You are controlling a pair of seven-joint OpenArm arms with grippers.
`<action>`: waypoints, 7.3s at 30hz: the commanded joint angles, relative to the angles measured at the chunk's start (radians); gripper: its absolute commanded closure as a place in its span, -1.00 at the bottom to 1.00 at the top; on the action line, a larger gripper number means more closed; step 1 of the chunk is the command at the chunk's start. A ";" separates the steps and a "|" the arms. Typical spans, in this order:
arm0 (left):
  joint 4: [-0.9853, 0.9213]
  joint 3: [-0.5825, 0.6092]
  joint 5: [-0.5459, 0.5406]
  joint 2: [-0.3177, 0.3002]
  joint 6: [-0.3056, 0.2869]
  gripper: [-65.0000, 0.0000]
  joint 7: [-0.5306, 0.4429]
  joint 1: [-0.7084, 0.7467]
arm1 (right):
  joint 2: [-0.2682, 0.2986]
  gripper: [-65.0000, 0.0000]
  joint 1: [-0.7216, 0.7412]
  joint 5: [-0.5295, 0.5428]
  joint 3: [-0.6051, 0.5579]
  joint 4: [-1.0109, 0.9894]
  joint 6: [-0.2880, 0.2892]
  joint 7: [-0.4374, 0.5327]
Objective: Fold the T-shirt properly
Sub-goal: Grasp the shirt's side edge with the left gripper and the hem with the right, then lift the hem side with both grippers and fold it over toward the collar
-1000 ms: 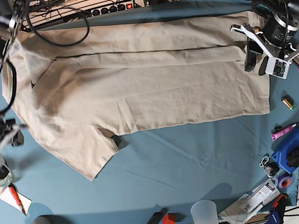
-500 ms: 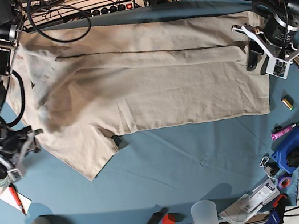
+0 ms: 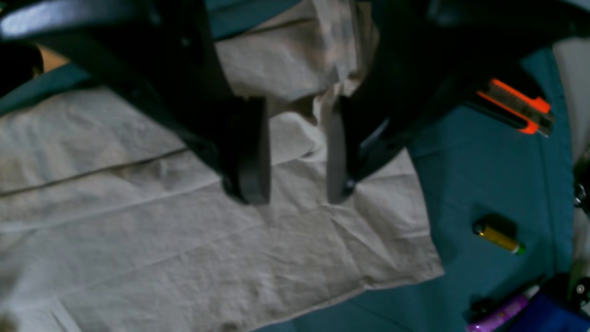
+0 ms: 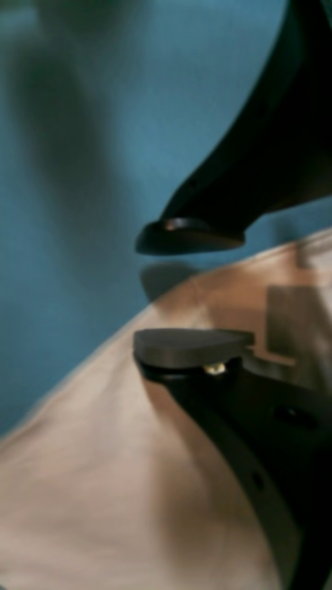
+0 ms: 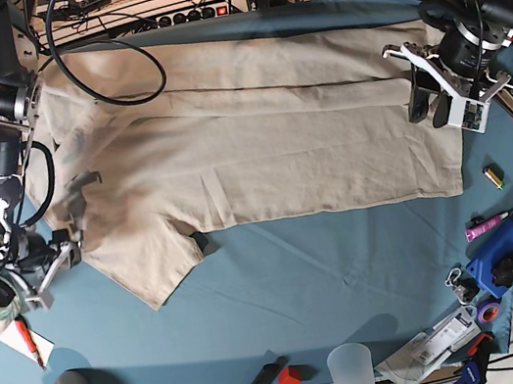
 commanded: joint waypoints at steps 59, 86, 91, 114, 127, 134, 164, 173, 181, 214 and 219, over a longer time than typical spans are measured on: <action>0.015 -0.006 0.001 -0.001 -0.004 0.34 -0.029 0.001 | 0.027 0.34 -0.550 0.553 0.124 0.843 0.094 -0.466; 0.015 -0.006 0.015 -0.001 -0.003 0.34 -0.036 -0.003 | -0.036 0.33 -0.080 0.202 0.119 0.128 0.030 -0.109; 0.015 -0.006 0.016 -0.001 0.000 0.34 -0.059 -0.010 | -0.083 0.33 -0.072 0.203 0.119 0.095 0.065 -0.112; -0.782 -0.003 0.084 -0.022 -0.003 0.34 -0.073 -0.574 | -0.129 0.33 -0.072 0.203 0.120 0.095 0.065 -0.191; -1.054 0.092 0.199 -0.051 0.068 0.54 -0.060 -0.662 | -0.129 0.55 -0.071 0.206 0.120 0.095 0.065 -0.227; -1.075 0.235 0.200 -0.051 0.121 1.00 -0.055 -0.665 | -0.118 1.00 -0.071 0.215 0.121 0.101 0.065 -0.249; -0.784 0.076 -0.098 -0.115 0.152 1.00 0.259 -0.659 | -0.023 1.00 -0.085 0.590 0.124 0.524 0.065 -0.446; -0.647 0.018 -0.195 -0.159 0.100 1.00 0.267 -0.502 | -0.023 1.00 -0.090 0.681 0.233 0.543 0.067 -0.466; -0.514 0.017 -0.203 -0.187 0.075 1.00 0.258 -0.378 | -0.024 1.00 -0.227 0.717 0.265 0.635 0.071 -0.466; -0.227 -0.135 -0.292 -0.181 0.026 1.00 0.238 -0.035 | -0.027 1.00 -0.829 0.903 0.639 1.009 0.094 -0.466; -0.226 -0.135 -0.281 -0.181 0.026 1.00 0.235 -0.033 | -0.032 1.00 -0.913 0.903 0.639 1.019 0.094 -0.466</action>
